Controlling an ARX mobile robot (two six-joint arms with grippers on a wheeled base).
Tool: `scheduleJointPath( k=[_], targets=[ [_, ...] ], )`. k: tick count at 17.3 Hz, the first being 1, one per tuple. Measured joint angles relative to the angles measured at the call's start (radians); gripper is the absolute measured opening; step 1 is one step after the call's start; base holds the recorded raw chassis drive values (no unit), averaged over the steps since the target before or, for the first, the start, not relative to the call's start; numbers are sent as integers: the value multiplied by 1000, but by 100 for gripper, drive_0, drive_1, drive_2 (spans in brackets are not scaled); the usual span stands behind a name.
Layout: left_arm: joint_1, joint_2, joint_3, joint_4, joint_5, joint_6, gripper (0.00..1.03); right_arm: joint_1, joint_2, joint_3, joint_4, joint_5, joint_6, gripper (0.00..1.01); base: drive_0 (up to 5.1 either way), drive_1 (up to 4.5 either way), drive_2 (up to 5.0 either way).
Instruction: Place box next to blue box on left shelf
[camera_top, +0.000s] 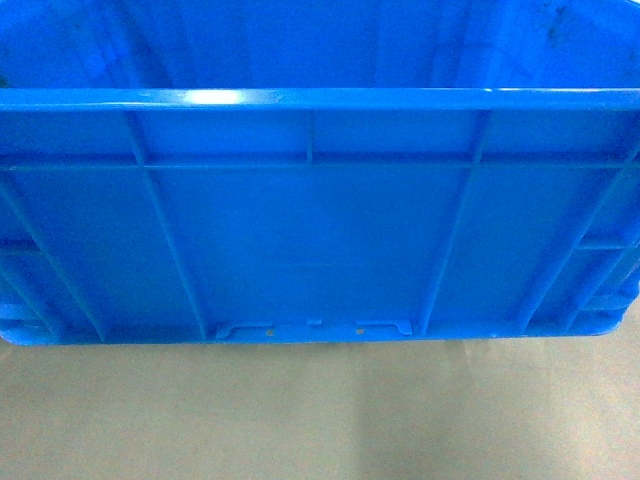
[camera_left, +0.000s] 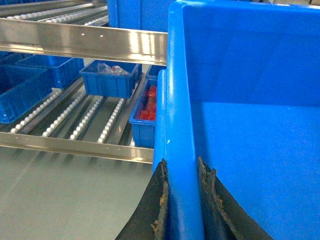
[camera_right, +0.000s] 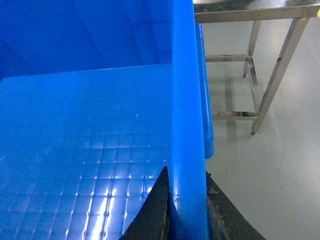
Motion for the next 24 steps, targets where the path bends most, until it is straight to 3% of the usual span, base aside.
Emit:
scheduleJointPath(
  k=[24],
  targets=[
    [0,0,0,5,1,0,11,0,0,0,2,0,0,9,-493,248,248]
  ],
)
